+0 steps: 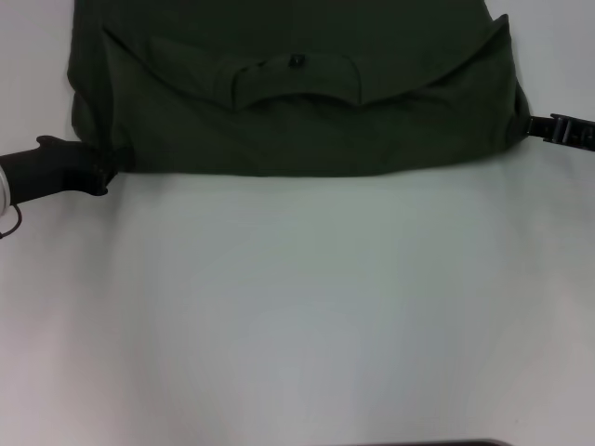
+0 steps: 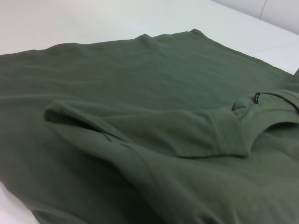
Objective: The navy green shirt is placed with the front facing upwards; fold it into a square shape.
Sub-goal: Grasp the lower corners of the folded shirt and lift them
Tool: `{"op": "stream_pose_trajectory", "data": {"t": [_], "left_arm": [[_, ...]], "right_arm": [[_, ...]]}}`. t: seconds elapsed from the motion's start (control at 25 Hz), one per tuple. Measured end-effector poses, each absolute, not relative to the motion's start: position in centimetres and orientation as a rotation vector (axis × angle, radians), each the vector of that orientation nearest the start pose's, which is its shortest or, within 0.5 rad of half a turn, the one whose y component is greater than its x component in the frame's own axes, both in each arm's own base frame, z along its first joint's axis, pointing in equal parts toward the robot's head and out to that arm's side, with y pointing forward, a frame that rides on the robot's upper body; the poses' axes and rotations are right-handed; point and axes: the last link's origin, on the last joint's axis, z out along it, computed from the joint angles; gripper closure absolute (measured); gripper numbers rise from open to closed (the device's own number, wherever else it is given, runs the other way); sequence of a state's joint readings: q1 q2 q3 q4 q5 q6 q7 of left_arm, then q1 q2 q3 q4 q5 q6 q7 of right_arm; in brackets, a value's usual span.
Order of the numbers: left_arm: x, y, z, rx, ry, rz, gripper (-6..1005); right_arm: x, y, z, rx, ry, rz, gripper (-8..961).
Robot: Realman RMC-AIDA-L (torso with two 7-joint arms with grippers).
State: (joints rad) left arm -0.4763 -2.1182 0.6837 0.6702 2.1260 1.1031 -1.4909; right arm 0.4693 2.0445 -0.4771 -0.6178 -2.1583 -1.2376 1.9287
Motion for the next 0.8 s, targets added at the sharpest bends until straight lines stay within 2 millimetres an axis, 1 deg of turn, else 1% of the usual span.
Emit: {"op": "stream_pose_trajectory", "data": {"t": [0.16, 0.32, 0.52, 0.72, 0.8], "left_arm": [[-32.6, 34.8, -0.8, -2.375, -0.887, -0.298, 996], [-32.8, 34.7, -0.1, -2.371, -0.881, -0.301, 996], [-33.2, 33.7, 1.0, -2.405, -0.881, -0.317, 995], [-33.5, 32.6, 1.7, -2.441, -0.886, -0.337, 995], [-33.6, 32.1, 1.9, -2.45, -0.89, -0.344, 994]], "right_arm": [[35.1, 33.6, 3.1, -2.061, 1.499, 0.595, 931], [35.1, 33.4, 3.1, -2.075, 1.485, 0.596, 931], [35.5, 32.5, 3.4, -2.08, 1.472, 0.627, 931], [36.0, 30.8, 3.3, -2.121, 1.458, 0.635, 932], [36.1, 30.4, 3.3, -2.132, 1.453, 0.636, 932]]}}
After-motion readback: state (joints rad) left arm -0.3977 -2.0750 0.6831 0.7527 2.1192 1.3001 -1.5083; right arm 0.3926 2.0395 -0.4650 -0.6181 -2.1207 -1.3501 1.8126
